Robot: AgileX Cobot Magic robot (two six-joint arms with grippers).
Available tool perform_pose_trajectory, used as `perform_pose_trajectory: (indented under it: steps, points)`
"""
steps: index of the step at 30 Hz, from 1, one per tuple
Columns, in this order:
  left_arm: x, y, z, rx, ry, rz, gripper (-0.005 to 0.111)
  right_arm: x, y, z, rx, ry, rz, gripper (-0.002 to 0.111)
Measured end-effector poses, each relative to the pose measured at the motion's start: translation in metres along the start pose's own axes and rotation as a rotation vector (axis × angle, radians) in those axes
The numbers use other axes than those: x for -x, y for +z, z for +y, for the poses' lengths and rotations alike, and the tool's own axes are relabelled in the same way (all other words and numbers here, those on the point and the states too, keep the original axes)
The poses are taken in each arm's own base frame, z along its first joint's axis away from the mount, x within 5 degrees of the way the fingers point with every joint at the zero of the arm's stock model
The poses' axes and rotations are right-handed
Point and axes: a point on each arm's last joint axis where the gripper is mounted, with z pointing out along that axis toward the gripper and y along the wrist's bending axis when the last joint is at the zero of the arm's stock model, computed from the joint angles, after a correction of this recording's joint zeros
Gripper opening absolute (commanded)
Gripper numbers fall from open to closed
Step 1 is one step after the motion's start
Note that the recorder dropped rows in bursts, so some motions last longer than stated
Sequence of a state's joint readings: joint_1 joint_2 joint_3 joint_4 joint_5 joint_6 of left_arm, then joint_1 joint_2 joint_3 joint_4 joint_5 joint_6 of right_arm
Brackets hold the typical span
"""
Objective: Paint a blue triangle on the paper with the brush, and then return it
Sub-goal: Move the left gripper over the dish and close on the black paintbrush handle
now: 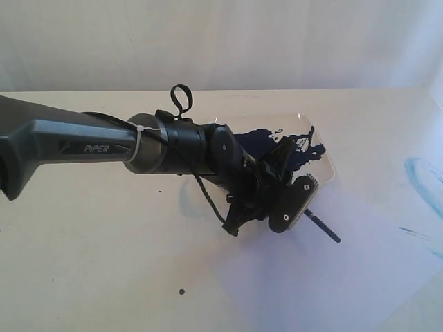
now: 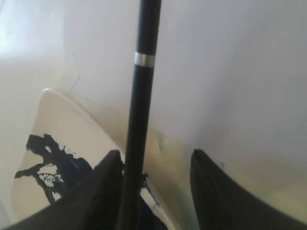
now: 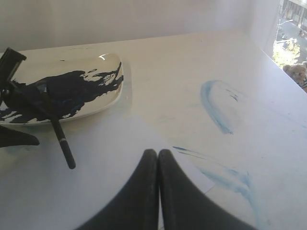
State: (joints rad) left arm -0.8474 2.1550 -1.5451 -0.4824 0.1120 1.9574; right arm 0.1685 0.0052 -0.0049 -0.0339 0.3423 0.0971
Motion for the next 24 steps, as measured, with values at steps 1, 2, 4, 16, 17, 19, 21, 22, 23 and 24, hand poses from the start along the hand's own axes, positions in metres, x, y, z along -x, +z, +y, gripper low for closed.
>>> perform_pose_trajectory:
  steps: [1, 2, 4, 16, 17, 19, 21, 22, 23, 24]
  points:
    - [0.000, 0.000, 0.000, 0.003, 0.002, 0.002, 0.049, 0.000, 0.000, 0.000, 0.000, 0.000, 0.000, 0.000]
    - [0.000, 0.000, 0.000, 0.003, 0.002, 0.002, 0.049, 0.000, 0.000, 0.000, 0.000, 0.000, 0.000, 0.000]
    - [0.000, 0.000, 0.002, 0.007, 0.005, 0.003, 0.049, 0.000, 0.000, 0.000, 0.000, 0.000, 0.000, 0.000]
    - [0.008, 0.021, 0.008, 0.010, 0.021, -0.022, 0.049, 0.000, 0.000, 0.000, 0.000, 0.000, 0.000, 0.000]
    - [0.008, 0.021, 0.008, 0.008, 0.019, -0.022, 0.049, 0.000, 0.000, 0.000, 0.000, 0.000, 0.000, 0.000]
    - [0.008, 0.021, 0.007, 0.006, 0.019, -0.024, 0.047, 0.000, 0.000, 0.000, 0.000, 0.000, 0.000, 0.000]
    - [0.006, 0.022, 0.007, 0.005, 0.016, -0.021, 0.045, 0.000, 0.000, 0.000, 0.000, 0.000, 0.000, 0.000]
    - [0.005, 0.022, 0.007, 0.005, 0.015, -0.019, 0.043, 0.000, 0.000, 0.000, 0.000, 0.000, 0.000, 0.000]
    - [0.005, 0.022, 0.007, 0.005, 0.015, -0.019, 0.043, 0.000, 0.000, 0.000, 0.000, 0.000, 0.000, 0.000]
    - [0.005, 0.022, 0.007, 0.005, 0.015, -0.019, 0.042, 0.000, 0.000, 0.000, 0.000, 0.000, 0.000, 0.000]
